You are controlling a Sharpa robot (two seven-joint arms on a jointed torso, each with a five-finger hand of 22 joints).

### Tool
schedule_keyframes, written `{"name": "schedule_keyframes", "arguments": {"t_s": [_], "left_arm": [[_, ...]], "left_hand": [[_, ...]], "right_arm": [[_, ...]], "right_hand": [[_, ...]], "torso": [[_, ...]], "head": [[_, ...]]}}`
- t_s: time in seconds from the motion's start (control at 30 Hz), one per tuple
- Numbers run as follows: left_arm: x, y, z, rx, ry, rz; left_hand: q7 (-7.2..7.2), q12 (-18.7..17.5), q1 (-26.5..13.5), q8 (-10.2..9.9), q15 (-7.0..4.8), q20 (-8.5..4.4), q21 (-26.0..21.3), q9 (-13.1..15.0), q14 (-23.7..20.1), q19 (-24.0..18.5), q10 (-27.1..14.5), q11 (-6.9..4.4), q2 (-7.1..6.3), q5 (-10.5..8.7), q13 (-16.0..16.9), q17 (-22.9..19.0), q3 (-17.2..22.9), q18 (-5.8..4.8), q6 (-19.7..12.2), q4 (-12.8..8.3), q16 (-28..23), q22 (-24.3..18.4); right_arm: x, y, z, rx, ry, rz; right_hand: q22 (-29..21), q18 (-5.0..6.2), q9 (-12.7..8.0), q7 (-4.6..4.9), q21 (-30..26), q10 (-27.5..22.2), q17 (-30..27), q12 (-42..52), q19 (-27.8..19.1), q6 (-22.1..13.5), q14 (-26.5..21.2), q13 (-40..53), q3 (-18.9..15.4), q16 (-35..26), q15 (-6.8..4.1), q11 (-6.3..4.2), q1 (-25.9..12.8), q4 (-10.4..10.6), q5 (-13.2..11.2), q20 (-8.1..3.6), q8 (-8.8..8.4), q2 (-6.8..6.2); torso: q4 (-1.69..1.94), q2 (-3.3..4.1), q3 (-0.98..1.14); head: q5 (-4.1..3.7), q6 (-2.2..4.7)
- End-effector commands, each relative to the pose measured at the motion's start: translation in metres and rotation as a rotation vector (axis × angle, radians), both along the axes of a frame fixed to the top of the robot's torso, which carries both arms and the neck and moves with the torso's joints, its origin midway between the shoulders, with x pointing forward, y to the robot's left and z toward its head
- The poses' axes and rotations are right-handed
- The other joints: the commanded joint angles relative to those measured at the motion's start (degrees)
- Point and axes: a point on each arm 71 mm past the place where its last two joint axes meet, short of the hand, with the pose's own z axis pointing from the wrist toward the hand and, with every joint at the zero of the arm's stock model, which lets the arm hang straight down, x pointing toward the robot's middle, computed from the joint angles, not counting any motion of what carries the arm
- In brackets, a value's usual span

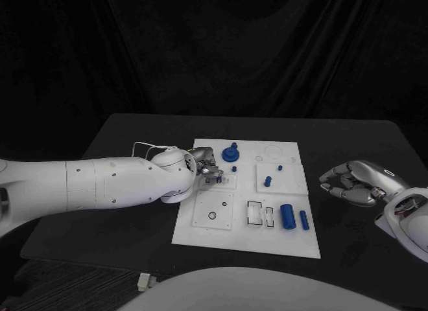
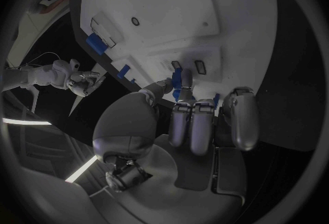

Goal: Assemble the parts on the task board

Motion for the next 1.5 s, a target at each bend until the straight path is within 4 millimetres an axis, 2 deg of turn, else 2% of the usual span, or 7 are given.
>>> {"name": "schedule_keyframes", "arguments": {"t_s": [0.03, 0.5, 0.93, 1.5], "left_arm": [[-0.0065, -0.0012, -0.0093, 0.015, 0.046, -0.024], [-0.011, -0.0018, -0.0091, 0.0, 0.045, -0.037], [-0.0117, 0.0014, -0.0103, 0.011, 0.059, -0.038], [-0.0143, 0.004, -0.0103, 0.017, 0.071, -0.039]], "left_hand": [[-0.5, 0.2, 0.2, 0.4, -0.39, 0.02, -0.3, 0.0, 6.0, 0.1, 6.0, -0.35, 0.6, -0.09, 14.9, 15.1, -0.1, 1.02, 0.3, 0.4, 0.2, 10.9], [-0.57, 0.2, 0.3, 0.5, -0.41, 0.0, -0.3, 0.1, 6.0, 0.1, 6.0, -0.4, 0.5, -0.07, 14.9, 15.1, 0.0, 1.02, 0.3, 0.4, 0.2, 10.9], [-0.6, 0.2, 0.4, 0.5, -0.43, -0.01, -0.3, 0.2, 6.0, 0.1, 6.0, -0.43, 0.43, -0.05, 14.9, 15.1, 0.0, 1.02, 0.4, 0.4, 0.2, 10.9], [-0.59, 0.2, 0.3, 0.6, -0.45, -0.03, -0.4, 0.2, 6.0, 0.1, 6.0, -0.44, 0.38, -0.08, 14.9, 15.1, -0.1, 1.04, 0.4, 0.5, 0.2, 10.8]], "right_arm": [[-0.0005, -0.001, -0.0009, -0.007, 0.002, -0.012], [-0.0007, -0.0015, -0.0021, -0.01, 0.007, -0.015], [-0.0008, -0.0018, -0.0031, -0.011, 0.01, -0.016], [-0.0009, -0.002, -0.004, -0.013, 0.013, -0.018]], "right_hand": [[10.2, 0.45, 0.0, 0.05, -0.2, 1.0, 12.3, -0.3, -0.4, 0.1, 5.2, 7.5, 0.2, -0.3, -0.05, 0.09, 0.0, 0.0, 0.2, 0.14, -0.19, -0.26], [10.2, 0.45, 0.0, 0.05, -0.2, 1.0, 12.3, -0.3, -0.4, 0.1, 5.2, 7.5, 0.2, -0.3, -0.05, 0.09, 0.0, 0.0, 0.2, 0.14, -0.19, -0.26], [10.2, 0.45, 0.0, 0.03, -0.2, 1.0, 12.2, -0.3, -0.4, 0.2, 5.2, 7.4, 0.4, -0.3, -0.02, 0.11, -0.1, 0.0, 0.2, 0.15, -0.13, -0.27], [10.2, 0.46, 0.0, 0.02, -0.3, 1.0, 12.2, -0.3, -0.4, 0.3, 5.2, 7.4, 0.5, -0.3, -0.02, 0.12, 0.0, -0.1, 0.2, 0.16, -0.12, -0.22]], "torso": [[-0.01, -0.01, 0.0], [-0.08, -0.02, -0.05], [-0.04, -0.03, 0.01], [-0.03, 0.0, 0.0]], "head": [[0.06, -0.01], [0.05, -0.01], [-0.12, -0.01], [0.06, -0.01]]}}
